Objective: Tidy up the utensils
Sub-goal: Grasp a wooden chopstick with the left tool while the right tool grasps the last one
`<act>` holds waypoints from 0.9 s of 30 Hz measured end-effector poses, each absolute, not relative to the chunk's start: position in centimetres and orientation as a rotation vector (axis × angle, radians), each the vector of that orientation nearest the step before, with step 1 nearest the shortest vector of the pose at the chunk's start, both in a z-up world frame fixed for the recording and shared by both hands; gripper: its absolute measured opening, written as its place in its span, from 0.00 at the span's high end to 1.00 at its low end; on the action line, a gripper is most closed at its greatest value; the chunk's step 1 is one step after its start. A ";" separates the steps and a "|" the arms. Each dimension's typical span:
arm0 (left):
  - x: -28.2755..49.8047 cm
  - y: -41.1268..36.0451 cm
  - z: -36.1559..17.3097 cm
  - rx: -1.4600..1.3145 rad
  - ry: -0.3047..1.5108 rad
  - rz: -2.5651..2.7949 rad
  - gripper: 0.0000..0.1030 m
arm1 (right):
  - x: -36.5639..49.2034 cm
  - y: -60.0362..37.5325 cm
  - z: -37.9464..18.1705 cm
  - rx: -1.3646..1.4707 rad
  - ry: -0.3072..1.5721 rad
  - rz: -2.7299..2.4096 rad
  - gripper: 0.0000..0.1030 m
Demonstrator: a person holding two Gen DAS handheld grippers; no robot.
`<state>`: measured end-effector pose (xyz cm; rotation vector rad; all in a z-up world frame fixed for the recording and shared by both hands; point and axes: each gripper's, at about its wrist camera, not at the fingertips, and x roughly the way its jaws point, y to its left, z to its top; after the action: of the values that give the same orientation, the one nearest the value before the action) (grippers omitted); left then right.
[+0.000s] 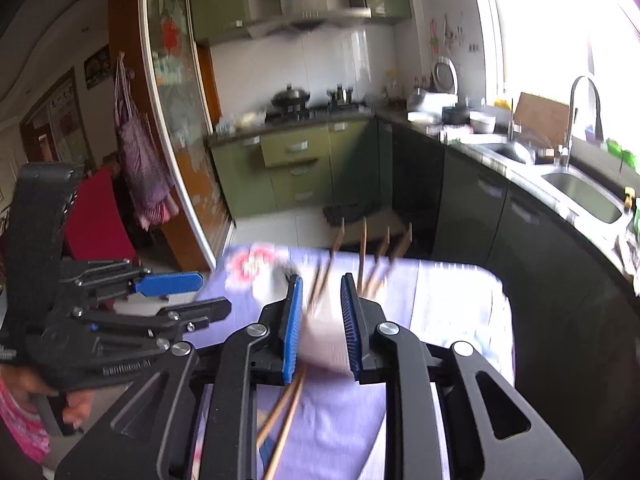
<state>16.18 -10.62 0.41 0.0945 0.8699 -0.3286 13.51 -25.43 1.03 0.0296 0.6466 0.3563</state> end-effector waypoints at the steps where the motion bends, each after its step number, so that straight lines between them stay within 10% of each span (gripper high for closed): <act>1: 16.0 -10.5 -0.9 0.086 0.895 -0.332 0.60 | 13.2 -25.6 -0.5 0.027 0.676 0.354 0.76; 11: 18.1 -11.3 -14.2 0.073 1.151 -0.279 0.72 | 12.4 -29.2 -10.0 0.073 0.854 0.286 0.73; 27: 20.8 -13.8 -17.5 0.124 1.217 -0.215 0.84 | 14.2 -30.8 -11.8 0.117 0.896 0.290 0.73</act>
<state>20.80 -13.78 -17.45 0.1242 1.2170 -0.2151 14.21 -30.77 -11.81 0.1172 0.8957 0.2897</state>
